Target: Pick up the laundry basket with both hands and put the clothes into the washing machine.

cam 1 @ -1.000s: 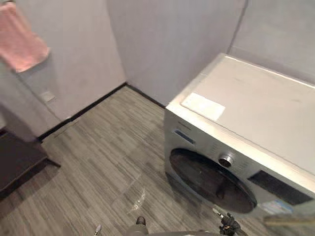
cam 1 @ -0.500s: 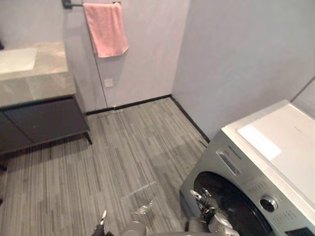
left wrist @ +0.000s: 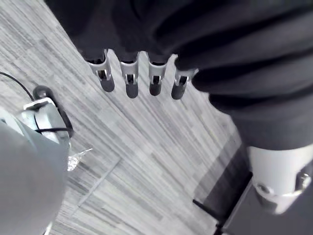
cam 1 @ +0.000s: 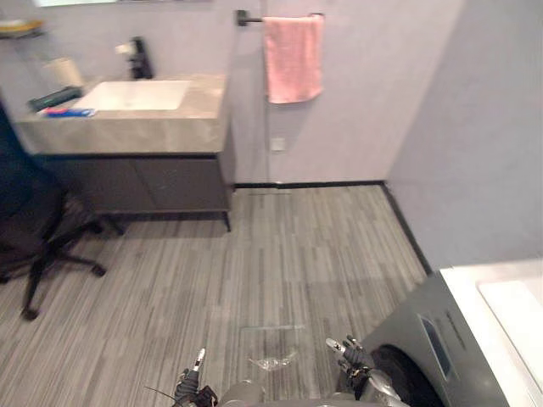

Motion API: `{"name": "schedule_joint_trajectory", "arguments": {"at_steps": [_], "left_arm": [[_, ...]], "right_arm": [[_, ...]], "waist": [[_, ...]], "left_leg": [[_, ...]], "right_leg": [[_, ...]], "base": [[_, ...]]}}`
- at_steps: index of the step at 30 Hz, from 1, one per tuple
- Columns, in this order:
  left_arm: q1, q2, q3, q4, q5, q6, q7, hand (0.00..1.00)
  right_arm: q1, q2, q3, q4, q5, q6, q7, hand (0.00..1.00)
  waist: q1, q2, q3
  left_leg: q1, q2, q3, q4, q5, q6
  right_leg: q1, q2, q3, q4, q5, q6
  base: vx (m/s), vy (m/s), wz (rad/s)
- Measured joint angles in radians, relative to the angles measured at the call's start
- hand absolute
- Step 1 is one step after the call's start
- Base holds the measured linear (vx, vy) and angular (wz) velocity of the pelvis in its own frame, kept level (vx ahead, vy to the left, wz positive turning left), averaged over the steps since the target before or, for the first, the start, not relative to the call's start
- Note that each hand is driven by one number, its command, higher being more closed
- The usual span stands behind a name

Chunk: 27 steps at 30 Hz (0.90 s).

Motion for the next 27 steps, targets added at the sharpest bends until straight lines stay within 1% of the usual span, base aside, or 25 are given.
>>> {"name": "schedule_joint_trajectory", "arguments": {"at_steps": [1, 2, 3, 4, 5, 6, 7, 8, 9, 10, 11, 12, 14, 15, 16, 18, 19, 20, 21, 22, 23, 24, 25, 26, 27], "left_arm": [[-0.001, 0.008, 0.01, -0.007, 0.001, 0.004, 0.0, 0.0], [-0.006, 0.013, 0.033, -0.012, 0.002, 0.007, 0.0, 0.0], [-0.007, 0.013, 0.036, -0.012, 0.004, 0.009, 0.0, 0.0], [-0.005, 0.017, 0.051, -0.011, 0.015, 0.016, 0.001, 0.0], [-0.009, 0.021, 0.068, -0.01, 0.02, 0.02, 0.001, 0.0], [-0.006, 0.025, 0.068, -0.002, 0.024, 0.022, 0.002, 0.0], [-0.008, 0.024, 0.067, 0.014, 0.033, 0.022, 0.004, 0.0], [-0.015, 0.024, 0.07, 0.048, 0.049, 0.027, 0.009, 0.0], [-0.013, 0.043, 0.069, 0.065, 0.057, 0.027, 0.018, 0.0], [-0.004, 0.054, 0.068, 0.074, 0.061, 0.029, 0.02, 0.0], [0.018, 0.062, 0.064, 0.076, 0.069, 0.029, 0.02, 0.0], [0.024, 0.065, 0.065, 0.091, 0.074, 0.027, 0.02, 0.0], [0.023, 0.074, 0.05, 0.106, 0.076, 0.028, 0.019, 0.0], [0.023, 0.083, 0.022, 0.108, 0.077, 0.027, 0.019, 0.0], [0.022, 0.086, 0.006, 0.108, 0.078, 0.026, 0.018, 0.0], [0.022, 0.097, -0.035, 0.107, 0.078, 0.025, 0.018, 0.0], [0.021, 0.102, -0.066, 0.107, 0.078, 0.025, 0.018, 0.0], [0.019, 0.102, -0.081, 0.107, 0.078, 0.024, 0.018, 0.0], [0.017, 0.106, -0.124, 0.106, 0.078, 0.021, 0.016, 0.0], [0.014, 0.112, -0.144, 0.106, 0.079, 0.019, 0.015, 0.0], [0.006, 0.121, -0.175, 0.107, 0.083, 0.017, 0.013, 0.0], [-0.007, 0.131, -0.205, 0.107, 0.097, 0.017, 0.013, 0.0], [-0.011, 0.137, -0.222, 0.108, 0.098, 0.019, 0.008, 0.0], [-0.013, 0.138, -0.221, 0.109, 0.098, 0.019, 0.001, 0.0], [-0.017, 0.138, -0.219, 0.109, 0.099, 0.021, -0.003, 0.0]], "right_arm": [[-0.01, 0.013, -0.006, 0.016, 0.007, 0.0, -0.01, 0.0], [-0.014, 0.029, -0.04, 0.02, 0.009, -0.003, -0.015, 0.0], [-0.016, 0.032, -0.058, 0.022, 0.013, -0.003, -0.019, 0.0], [-0.012, 0.034, -0.084, 0.025, 0.021, -0.005, -0.027, 0.0], [-0.013, 0.035, -0.098, 0.027, 0.038, -0.01, -0.032, 0.0], [-0.008, 0.033, -0.133, 0.025, 0.048, -0.015, -0.033, 0.0], [0.002, 0.022, -0.151, 0.029, 0.054, -0.017, -0.033, 0.0], [-0.002, 0.004, -0.174, 0.051, 0.06, -0.017, -0.034, 0.0], [-0.003, 0.005, -0.176, 0.064, 0.068, -0.014, -0.035, 0.0], [0.0, 0.01, -0.176, 0.068, 0.075, -0.013, -0.035, 0.0], [0.005, 0.018, -0.191, 0.071, 0.078, -0.013, -0.035, 0.0], [0.01, 0.019, -0.205, 0.074, 0.08, -0.013, -0.034, 0.0], [0.007, 0.011, -0.221, 0.098, 0.081, -0.012, -0.035, 0.0], [0.008, 0.006, -0.228, 0.101, 0.078, -0.012, -0.034, 0.0], [0.011, 0.0, -0.235, 0.105, 0.073, -0.01, -0.035, 0.0], [0.01, -0.012, -0.24, 0.12, 0.063, -0.007, -0.035, 0.0], [0.01, -0.02, -0.251, 0.129, 0.049, -0.006, -0.035, 0.0], [0.01, -0.024, -0.258, 0.13, 0.045, -0.005, -0.035, 0.0], [0.014, -0.035, -0.275, 0.128, 0.044, -0.004, -0.035, 0.0], [0.019, -0.039, -0.278, 0.128, 0.045, -0.003, -0.035, 0.0], [0.03, -0.04, -0.279, 0.123, 0.045, -0.004, -0.034, 0.0], [0.046, -0.04, -0.282, 0.107, 0.046, -0.012, -0.034, 0.0], [0.049, -0.035, -0.283, 0.107, 0.05, -0.008, -0.033, 0.0], [0.049, -0.031, -0.284, 0.105, 0.055, -0.011, -0.032, 0.0], [0.049, -0.029, -0.284, 0.103, 0.058, -0.012, -0.032, 0.0]], "waist": [[0.003, -0.018, 0.007], [-0.002, -0.026, 0.012], [-0.005, -0.017, 0.016], [-0.01, -0.031, 0.026], [-0.011, -0.032, 0.026], [-0.013, -0.051, 0.033], [-0.016, -0.037, 0.027], [-0.014, -0.03, 0.029], [-0.009, -0.039, 0.025], [-0.01, -0.044, 0.021], [-0.014, -0.061, 0.007], [-0.014, -0.058, 0.003], [-0.013, -0.067, -0.007], [-0.013, -0.064, -0.009], [-0.013, -0.067, -0.011], [-0.013, -0.062, -0.016], [-0.022, -0.058, -0.018], [-0.03, -0.053, -0.017], [-0.04, -0.038, -0.02], [-0.042, -0.037, -0.021], [-0.045, -0.04, -0.017], [-0.06, -0.044, -0.003], [-0.072, -0.059, 0.003], [-0.072, -0.062, 0.007], [-0.073, -0.061, 0.008]], "left_leg": [[-0.016, 0.02, 0.122, -0.021, 0.025, 0.018], [-0.018, 0.072, 0.278, -0.009, 0.004, 0.045], [-0.019, 0.108, 0.349, 0.009, -0.011, 0.066], [-0.008, 0.173, 0.48, 0.009, -0.04, 0.079], [0.017, 0.212, 0.568, -0.013, -0.049, 0.073], [0.05, 0.246, 0.636, -0.079, -0.043, 0.064], [0.08, 0.253, 0.641, -0.178, -0.006, 0.023], [0.117, 0.218, 0.639, -0.26, 0.046, 0.028], [0.146, 0.173, 0.64, -0.331, 0.059, 0.035], [0.162, 0.146, 0.644, -0.374, 0.073, 0.04], [0.192, 0.1, 0.65, -0.449, 0.098, 0.055], [0.216, 0.063, 0.65, -0.507, 0.114, 0.063], [0.241, 0.024, 0.649, -0.567, 0.125, 0.064], [0.253, 0.003, 0.642, -0.594, 0.126, 0.065], [0.265, -0.01, 0.639, -0.613, 0.126, 0.066], [0.28, -0.038, 0.607, -0.642, 0.124, 0.069], [0.293, -0.056, 0.576, -0.66, 0.124, 0.073], [0.302, -0.061, 0.558, -0.668, 0.122, 0.075], [0.309, -0.063, 0.514, -0.669, 0.121, 0.079], [0.316, -0.064, 0.5, -0.663, 0.119, 0.082], [0.335, -0.067, 0.478, -0.645, 0.111, 0.096], [0.345, -0.068, 0.445, -0.611, 0.103, 0.133], [0.353, -0.062, 0.422, -0.576, 0.099, 0.155], [0.37, -0.054, 0.417, -0.575, 0.096, 0.158], [0.381, -0.048, 0.414, -0.578, 0.096, 0.158]], "right_leg": [[0.017, -0.028, -0.047, -0.009, 0.0, 0.001], [0.027, -0.042, -0.102, -0.03, 0.009, -0.001], [0.039, -0.044, -0.128, -0.041, 0.012, 0.001], [0.062, -0.065, -0.184, -0.059, 0.016, 0.007], [0.076, -0.09, -0.215, -0.067, 0.021, 0.015], [0.091, -0.119, -0.25, -0.085, 0.031, 0.035], [0.098, -0.127, -0.263, -0.101, 0.039, 0.055], [0.11, -0.145, -0.258, -0.124, 0.045, 0.092], [0.119, -0.156, -0.21, -0.157, 0.06, 0.085], [0.125, -0.165, -0.184, -0.179, 0.065, 0.088], [0.132, -0.185, -0.17, -0.208, 0.077, 0.105], [0.142, -0.203, -0.165, -0.232, 0.088, 0.122], [0.148, -0.221, -0.153, -0.253, 0.104, 0.131], [0.153, -0.231, -0.152, -0.263, 0.109, 0.134], [0.158, -0.238, -0.152, -0.267, 0.112, 0.134], [0.156, -0.253, -0.15, -0.258, 0.112, 0.134], [0.155, -0.264, -0.151, -0.227, 0.112, 0.135], [0.148, -0.271, -0.151, -0.194, 0.112, 0.134], [0.104, -0.291, -0.15, -0.053, 0.112, 0.134], [0.084, -0.304, -0.146, 0.021, 0.113, 0.134], [0.048, -0.328, -0.137, 0.141, 0.121, 0.121], [-0.015, -0.352, -0.093, 0.312, 0.157, 0.066], [-0.063, -0.347, -0.043, 0.456, 0.147, 0.058], [-0.094, -0.333, -0.02, 0.52, 0.13, 0.071], [-0.113, -0.323, -0.018, 0.541, 0.116, 0.074]], "base": [[0.03, 0.011, 1.16], [0.02, 0.043, 1.18], [0.06, 0.119, 1.29], [0.07, 0.125, 1.2], [0.1, 0.176, 1.48], [0.06, 0.142, 1.24], [0.08, 0.217, 1.24], [0.08, 0.249, 0.77], [0.09, 0.271, 0.54], [0.08, 0.261, 0.2], [0.09, 0.278, 0.18], [0.09, 0.257, 0.12], [0.06, 0.191, 0.02], [0.05, 0.136, -0.04], [0.04, 0.085, -0.06], [0.07, 0.061, -0.04], [0.1, 0.049, 0.06], [0.14, 0.032, 0.27], [0.11, 0.024, 0.32], [0.17, 0.028, 0.5], [0.2, 0.012, 0.66], [0.27, 0.002, 0.98], [0.23, -0.013, 0.91], [0.19, -0.016, 0.61], [0.16, -0.033, 0.19]]}}
